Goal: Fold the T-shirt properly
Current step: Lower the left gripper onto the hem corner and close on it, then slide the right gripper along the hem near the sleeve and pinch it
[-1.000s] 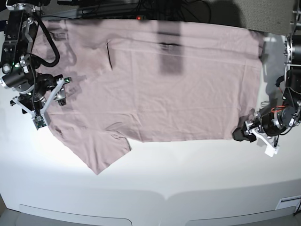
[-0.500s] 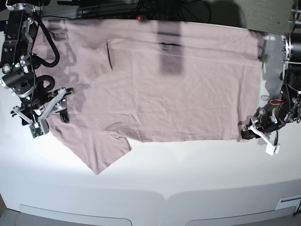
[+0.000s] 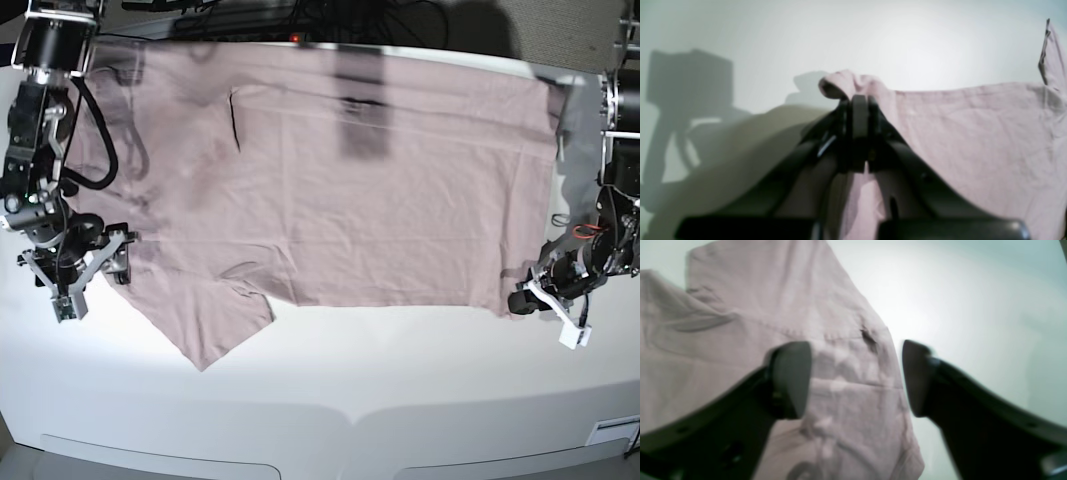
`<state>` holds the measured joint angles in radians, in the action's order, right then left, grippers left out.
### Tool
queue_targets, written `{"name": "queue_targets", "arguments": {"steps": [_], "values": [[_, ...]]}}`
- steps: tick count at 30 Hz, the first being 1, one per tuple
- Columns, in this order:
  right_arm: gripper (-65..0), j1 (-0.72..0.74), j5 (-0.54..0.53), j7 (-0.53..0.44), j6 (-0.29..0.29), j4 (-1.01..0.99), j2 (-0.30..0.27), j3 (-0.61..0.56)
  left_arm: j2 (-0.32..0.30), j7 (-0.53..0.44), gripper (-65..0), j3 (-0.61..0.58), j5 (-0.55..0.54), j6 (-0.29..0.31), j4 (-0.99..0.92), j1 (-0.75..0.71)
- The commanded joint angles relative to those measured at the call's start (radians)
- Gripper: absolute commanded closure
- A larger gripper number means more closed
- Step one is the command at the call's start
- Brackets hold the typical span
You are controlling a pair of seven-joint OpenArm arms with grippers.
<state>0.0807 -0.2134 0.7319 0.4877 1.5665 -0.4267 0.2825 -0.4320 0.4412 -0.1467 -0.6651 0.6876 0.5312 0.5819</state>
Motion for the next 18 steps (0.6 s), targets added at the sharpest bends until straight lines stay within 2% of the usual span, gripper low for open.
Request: {"name": "queue_targets", "arguments": {"steps": [1, 7, 13, 18], "values": [[-48.4, 0.038, 0.001, -0.021, -0.002, -0.015, -0.016, 0.007, -0.014, -0.023, 0.0, 0.002, -0.015, 0.011, 0.018, 0.030], [-48.4, 0.197, 0.065, -0.018, -0.001, -0.218, -0.017, 0.007, -0.014, -0.023, 0.0, 0.002, -0.015, 0.011, 0.018, 0.030], [-48.3, 0.342, 0.050, -0.006, 0.000, -0.420, -0.023, 0.006, -0.014, -0.019, 0.0, 0.002, -0.015, 0.011, 0.018, 0.030], [-48.1, 0.385, 0.072, 0.006, -0.005, -0.453, -0.022, 0.006, -0.014, -0.008, 0.0, 0.002, -0.015, 0.011, 0.018, 0.030]]}}
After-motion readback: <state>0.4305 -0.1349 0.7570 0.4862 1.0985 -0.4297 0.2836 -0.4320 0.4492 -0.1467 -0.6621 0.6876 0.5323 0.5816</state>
